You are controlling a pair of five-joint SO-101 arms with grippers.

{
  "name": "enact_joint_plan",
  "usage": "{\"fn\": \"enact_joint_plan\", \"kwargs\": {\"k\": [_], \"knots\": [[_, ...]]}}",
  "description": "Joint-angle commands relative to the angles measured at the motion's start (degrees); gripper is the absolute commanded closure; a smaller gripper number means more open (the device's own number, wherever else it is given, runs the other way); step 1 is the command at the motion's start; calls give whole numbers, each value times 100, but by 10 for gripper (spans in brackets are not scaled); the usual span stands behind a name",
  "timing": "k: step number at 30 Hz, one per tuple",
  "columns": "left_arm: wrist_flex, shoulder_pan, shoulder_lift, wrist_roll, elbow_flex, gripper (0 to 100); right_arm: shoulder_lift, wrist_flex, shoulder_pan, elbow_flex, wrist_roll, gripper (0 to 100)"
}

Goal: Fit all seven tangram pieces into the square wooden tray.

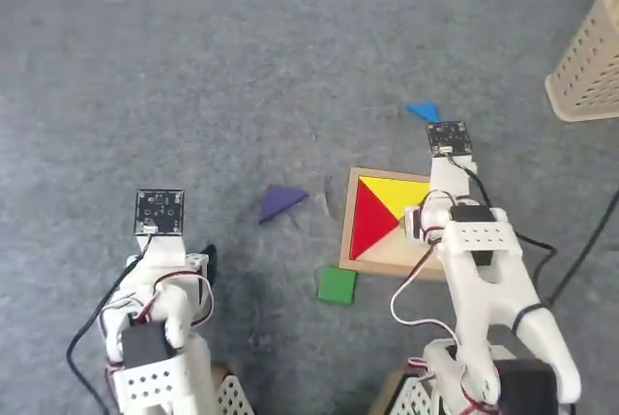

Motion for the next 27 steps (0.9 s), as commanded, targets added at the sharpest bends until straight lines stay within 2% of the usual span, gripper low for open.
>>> {"fn": "enact_joint_plan", "kwargs": {"k": [1,3,6,10,15,21,27], "knots": [[35,-26,-97,44,-22,775,-629,330,207,-633,-281,977],[35,-26,-97,44,-22,775,-954,875,453,-1002,-325,966],[35,-26,-97,44,-22,775,-1244,1745,884,-1697,-413,884],[35,-26,-97,44,-22,775,-1200,2141,971,-2330,-123,820],[35,-26,-97,44,-22,775,-620,2088,831,-2884,176,817],[35,-26,-97,44,-22,775,980,2079,681,-4088,888,820],[35,-26,-97,44,-22,775,2554,1095,673,-5512,993,818]]}}
